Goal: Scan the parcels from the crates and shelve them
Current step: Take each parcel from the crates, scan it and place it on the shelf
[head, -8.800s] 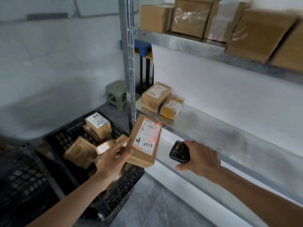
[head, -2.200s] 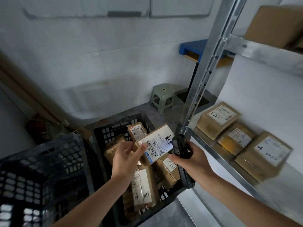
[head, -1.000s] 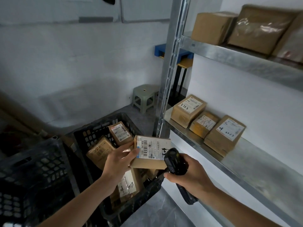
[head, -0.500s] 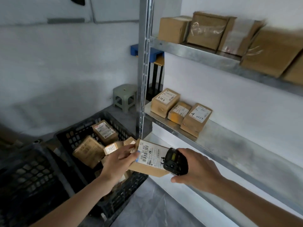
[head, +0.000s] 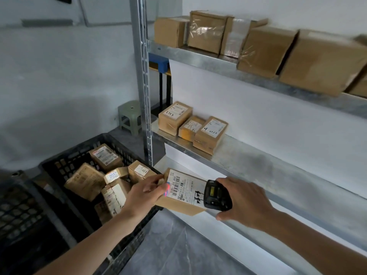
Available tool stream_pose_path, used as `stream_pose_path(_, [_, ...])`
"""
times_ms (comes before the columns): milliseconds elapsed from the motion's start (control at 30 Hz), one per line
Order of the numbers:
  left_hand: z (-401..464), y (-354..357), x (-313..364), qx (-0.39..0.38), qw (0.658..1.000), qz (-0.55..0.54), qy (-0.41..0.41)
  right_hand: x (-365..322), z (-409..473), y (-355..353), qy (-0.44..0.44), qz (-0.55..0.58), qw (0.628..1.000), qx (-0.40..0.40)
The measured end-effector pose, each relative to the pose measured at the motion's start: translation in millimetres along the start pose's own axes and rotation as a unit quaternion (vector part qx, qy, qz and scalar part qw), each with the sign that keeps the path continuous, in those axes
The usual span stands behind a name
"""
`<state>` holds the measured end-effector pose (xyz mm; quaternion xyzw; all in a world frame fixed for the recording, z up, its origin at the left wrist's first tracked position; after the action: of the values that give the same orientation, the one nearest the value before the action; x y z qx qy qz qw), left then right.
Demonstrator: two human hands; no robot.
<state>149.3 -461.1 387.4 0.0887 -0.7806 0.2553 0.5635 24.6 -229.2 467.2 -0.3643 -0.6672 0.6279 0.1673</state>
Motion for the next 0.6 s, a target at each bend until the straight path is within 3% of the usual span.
stream_pose_path(600, [-6.2, 43.5, 22.3, 0.004, 1.0, -0.012, 0.018, 43.4, -35.5, -12.8, 0.041, 0.01, 0.999, -0.002])
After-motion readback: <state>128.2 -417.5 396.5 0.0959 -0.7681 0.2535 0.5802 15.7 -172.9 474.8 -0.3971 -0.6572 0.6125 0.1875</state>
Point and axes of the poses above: each hand's wrist, its own z-axis towards the middle knuckle, its own y-axis out of the palm, x = y × z, the point moved 6 cm from there along z, towards the middle knuckle, and after that the axes turned 10 degrees about z, right-handed, at the moved point
